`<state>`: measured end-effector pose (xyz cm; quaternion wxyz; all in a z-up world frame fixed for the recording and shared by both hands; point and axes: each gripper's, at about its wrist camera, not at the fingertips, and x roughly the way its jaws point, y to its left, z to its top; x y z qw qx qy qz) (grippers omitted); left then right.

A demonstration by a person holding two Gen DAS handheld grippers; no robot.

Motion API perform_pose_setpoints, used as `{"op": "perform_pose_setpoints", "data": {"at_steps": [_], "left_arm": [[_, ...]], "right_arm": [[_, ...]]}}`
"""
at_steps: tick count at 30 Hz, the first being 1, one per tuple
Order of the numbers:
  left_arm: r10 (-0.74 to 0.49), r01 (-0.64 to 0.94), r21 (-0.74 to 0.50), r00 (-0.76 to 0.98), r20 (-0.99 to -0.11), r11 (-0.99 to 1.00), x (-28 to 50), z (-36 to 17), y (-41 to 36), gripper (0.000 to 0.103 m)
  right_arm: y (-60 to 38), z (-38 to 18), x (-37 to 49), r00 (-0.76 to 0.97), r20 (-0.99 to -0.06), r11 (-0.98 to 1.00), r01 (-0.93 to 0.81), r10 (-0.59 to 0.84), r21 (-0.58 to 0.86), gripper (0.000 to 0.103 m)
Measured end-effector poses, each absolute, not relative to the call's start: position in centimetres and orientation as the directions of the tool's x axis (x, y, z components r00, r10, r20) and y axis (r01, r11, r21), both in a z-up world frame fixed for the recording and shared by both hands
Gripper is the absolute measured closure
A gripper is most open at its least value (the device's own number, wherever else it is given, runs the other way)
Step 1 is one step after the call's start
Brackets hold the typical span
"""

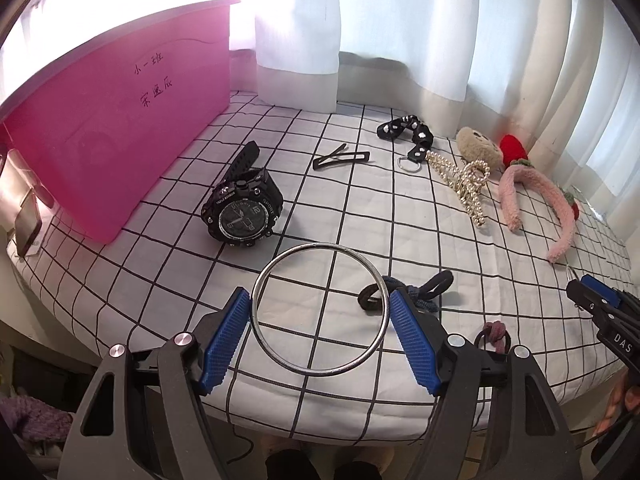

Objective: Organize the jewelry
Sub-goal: 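Carry the silver ring in the left tool into the pink tub and release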

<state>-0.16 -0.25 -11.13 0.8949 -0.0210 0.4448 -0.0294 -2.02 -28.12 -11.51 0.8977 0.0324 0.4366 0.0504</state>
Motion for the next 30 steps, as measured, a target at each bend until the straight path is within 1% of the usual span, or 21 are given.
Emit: {"op": "perform_pose_setpoints", "data": {"at_steps": [4,8,16,23,27,30], "left_arm": [[-0.07,0.011,-0.083,0.644,-0.762,0.997,-0.7,-8.1,-0.3,0.033],[-0.055,-0.028,-0.103,0.693,-0.719,0.994,-1.6,-4.4,0.2,0.033],[0.011,-0.115,-0.129,0.79,-0.613,0.985,-2.9,3.1,3.9,0.033],[0.057,-0.153,-0.139,0.846,-0.53,0.978,-0.4,7.8,11.4,0.033],[0.084,-0.178,-0.126,0.841,-0.535,0.976,2.9,8.8,17.4,0.033],[0.097,-0.189,-0.113,0.83,-0.55,0.975,5.6,9.0,21.6,0.033]], "right_arm": [[-28.0,-8.8,-1.6,0.642,-0.749,0.987,-0.11,0.162,0.12,0.059],[-26.9,-5.7,-0.6,0.666,-0.707,0.971,-0.186,0.238,0.151,0.059],[-20.5,0.7,2.4,0.694,-0.608,0.915,-0.372,0.386,0.156,0.059],[-11.7,6.3,6.6,0.7,-0.509,0.858,-0.477,0.501,0.19,0.059],[-5.2,8.4,10.0,0.681,-0.485,0.829,-0.52,0.548,0.206,0.059],[-0.5,9.3,13.0,0.666,-0.487,0.815,-0.541,0.566,0.207,0.059]]}}
